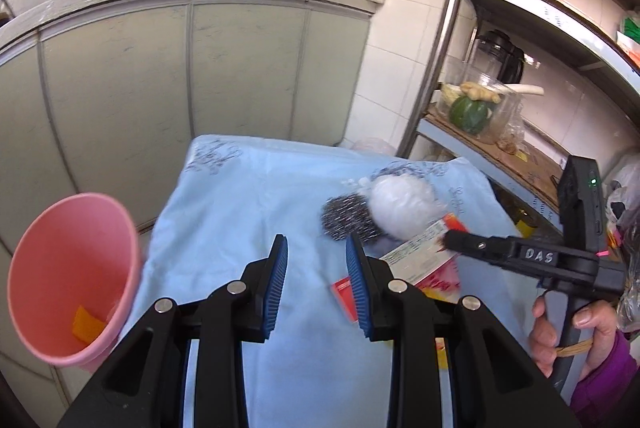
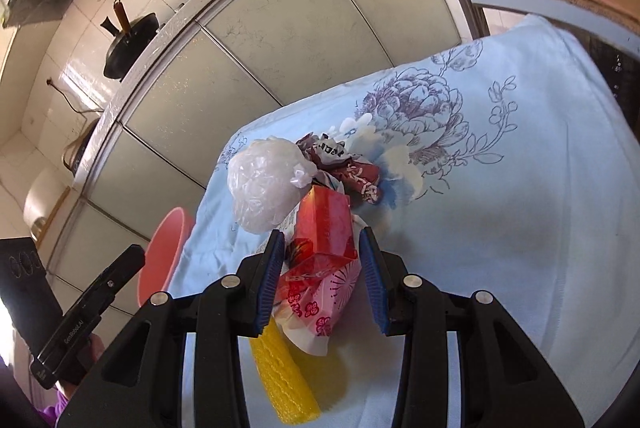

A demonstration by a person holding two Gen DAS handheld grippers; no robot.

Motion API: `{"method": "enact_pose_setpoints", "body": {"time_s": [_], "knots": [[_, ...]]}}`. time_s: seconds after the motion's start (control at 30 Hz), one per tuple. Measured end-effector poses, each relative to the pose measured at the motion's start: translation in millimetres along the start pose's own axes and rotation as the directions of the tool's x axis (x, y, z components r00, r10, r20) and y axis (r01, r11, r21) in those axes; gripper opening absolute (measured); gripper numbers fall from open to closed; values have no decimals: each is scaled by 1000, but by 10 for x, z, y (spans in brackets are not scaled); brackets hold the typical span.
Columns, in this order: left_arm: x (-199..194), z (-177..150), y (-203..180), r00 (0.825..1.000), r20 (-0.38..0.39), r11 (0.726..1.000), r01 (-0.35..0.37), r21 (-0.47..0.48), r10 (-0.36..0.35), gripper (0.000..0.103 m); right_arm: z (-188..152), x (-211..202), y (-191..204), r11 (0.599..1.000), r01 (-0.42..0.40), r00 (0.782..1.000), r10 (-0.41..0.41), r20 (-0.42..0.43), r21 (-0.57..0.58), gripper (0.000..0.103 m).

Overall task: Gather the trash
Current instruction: 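Grasp the red medicine box with the right gripper while the left grasps the white plastic bag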

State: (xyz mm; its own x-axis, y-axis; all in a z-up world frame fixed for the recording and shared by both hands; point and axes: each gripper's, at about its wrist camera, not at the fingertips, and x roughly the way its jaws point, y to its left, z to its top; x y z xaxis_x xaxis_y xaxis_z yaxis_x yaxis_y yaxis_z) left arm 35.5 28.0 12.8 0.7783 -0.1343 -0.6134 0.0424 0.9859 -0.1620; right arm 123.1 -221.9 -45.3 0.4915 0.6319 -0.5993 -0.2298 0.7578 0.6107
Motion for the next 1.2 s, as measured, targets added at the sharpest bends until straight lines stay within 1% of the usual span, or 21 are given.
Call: {"method": "enact_pose_setpoints", "body": {"time_s": [0.07,0.13,0.23,0.3,0.4,0.5,0.57,0.7,0.73,0.77,0.8,0.87,0.9,1.0,1.2], "knots": [[108,66,-103,999,-15,999,37,5,-37,29,0,22,-32,1000,-24,1000,24,0,18,39],[222,120,-194,997,-32,998,68,0,-68,29,-8,16,-62,999,-47,999,47,13,27,35],[399,187,-283,992,-65,994,109,-28,-111,31,-23,-20,-104,996,-79,997,78,30,39,33],[503,213,-327,988,-83,991,127,-52,-131,42,-40,-54,-124,994,-97,995,96,41,44,31],[642,254,-395,980,-104,983,161,-91,-170,44,-48,-119,-133,993,-108,993,106,59,39,30],[769,278,-486,979,-121,984,155,-90,-165,46,-54,-177,-131,994,-108,992,106,71,30,29],[861,276,-550,976,-146,984,152,-91,-164,46,-61,-206,-128,995,-102,992,100,77,24,29],[991,239,-621,983,-157,994,91,-63,-100,46,-87,-257,-142,995,-97,992,95,88,24,29],[1002,228,-620,984,-153,995,83,-58,-91,45,-91,-273,-143,995,-95,992,92,92,23,29],[1003,217,-613,984,-153,995,84,-54,-91,39,-93,-287,-143,995,-93,991,90,94,22,29],[993,207,-610,984,-152,995,88,-50,-95,30,-96,-299,-145,996,-91,991,88,96,20,29],[955,191,-592,985,-143,995,86,-49,-92,19,-102,-330,-141,996,-91,991,89,103,19,28],[929,186,-577,986,-140,995,86,-52,-93,16,-108,-345,-139,995,-94,990,91,105,18,27],[797,181,-540,987,-118,993,102,-63,-109,11,-108,-394,-85,995,-96,989,95,115,2,26],[414,201,-492,992,-44,992,114,-48,-116,10,-105,-575,98,994,-102,982,106,153,-39,25]]}}
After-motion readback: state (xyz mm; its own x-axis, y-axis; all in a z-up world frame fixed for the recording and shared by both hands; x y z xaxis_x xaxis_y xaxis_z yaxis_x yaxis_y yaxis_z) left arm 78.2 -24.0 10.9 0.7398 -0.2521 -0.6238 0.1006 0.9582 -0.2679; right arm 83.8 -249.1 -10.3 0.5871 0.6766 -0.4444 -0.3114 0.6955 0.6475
